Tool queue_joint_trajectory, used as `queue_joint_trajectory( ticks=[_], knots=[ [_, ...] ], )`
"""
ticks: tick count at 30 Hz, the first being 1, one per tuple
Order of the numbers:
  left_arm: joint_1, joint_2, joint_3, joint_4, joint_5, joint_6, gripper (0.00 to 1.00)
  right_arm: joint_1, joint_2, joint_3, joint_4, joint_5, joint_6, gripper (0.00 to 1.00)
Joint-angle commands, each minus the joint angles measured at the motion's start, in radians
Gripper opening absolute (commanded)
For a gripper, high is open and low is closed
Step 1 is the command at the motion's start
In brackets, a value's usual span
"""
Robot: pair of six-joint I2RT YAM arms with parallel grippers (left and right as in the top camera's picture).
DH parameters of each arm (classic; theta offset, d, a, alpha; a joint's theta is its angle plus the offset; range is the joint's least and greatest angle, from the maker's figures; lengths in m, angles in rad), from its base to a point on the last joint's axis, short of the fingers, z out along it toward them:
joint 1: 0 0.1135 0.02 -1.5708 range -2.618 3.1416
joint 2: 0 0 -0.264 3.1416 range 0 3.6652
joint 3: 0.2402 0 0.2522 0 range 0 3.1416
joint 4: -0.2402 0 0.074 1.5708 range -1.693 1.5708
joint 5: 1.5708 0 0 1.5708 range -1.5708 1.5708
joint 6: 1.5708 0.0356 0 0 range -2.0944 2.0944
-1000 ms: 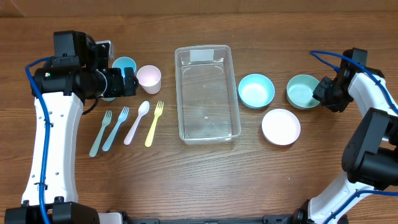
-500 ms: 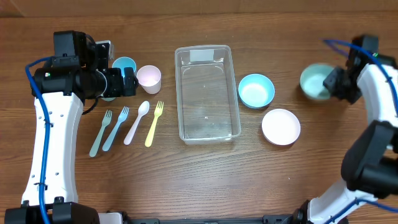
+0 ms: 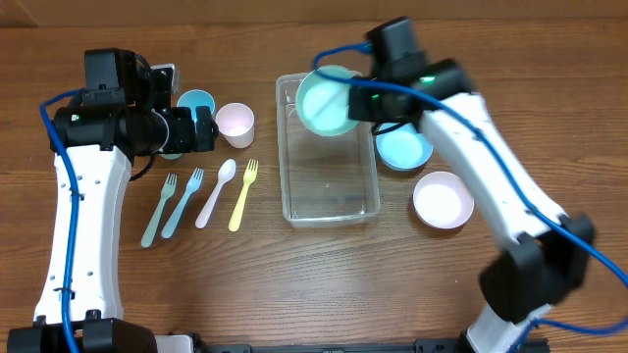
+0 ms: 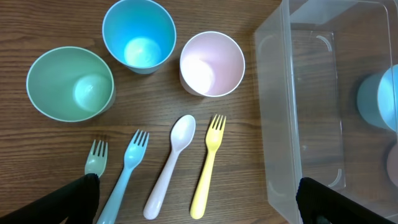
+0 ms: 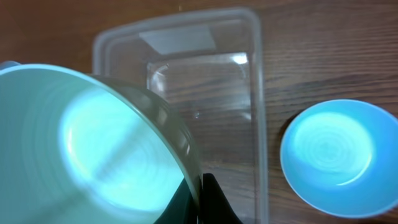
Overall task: Pack container
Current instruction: 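Lift the green bowl and place it into the clear container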
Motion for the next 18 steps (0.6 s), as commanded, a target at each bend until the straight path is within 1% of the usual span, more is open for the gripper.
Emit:
queue_joint_trajectory(
  ticks=[1, 4, 7, 12, 17, 18],
  knots=[
    [-0.002, 0.003, 0.026, 0.001, 0.0, 0.023, 1.0, 0.006, 0.108, -0.004, 0.054, 0.072, 0.018, 0.04],
    [-0.002, 0.003, 0.026, 0.001, 0.0, 0.023, 1.0, 0.005, 0.204, -0.004, 0.107, 0.072, 0.018, 0.04],
    [-0.002, 0.003, 0.026, 0.001, 0.0, 0.023, 1.0, 0.005, 0.243, -0.004, 0.153, 0.072, 0.018, 0.04],
    [-0.002, 0.003, 0.026, 0.001, 0.0, 0.022, 1.0, 0.005, 0.251, -0.003, 0.2, 0.072, 0.017, 0.04],
    [-0.002, 0.003, 0.026, 0.001, 0.0, 0.023, 1.0, 0.005, 0.231, 0.011, 0.21, 0.072, -0.045, 0.04],
    [-0.002, 0.003, 0.026, 0.001, 0.0, 0.023, 1.0, 0.005, 0.224, 0.02, 0.2, 0.069, -0.06, 0.11]
  ],
)
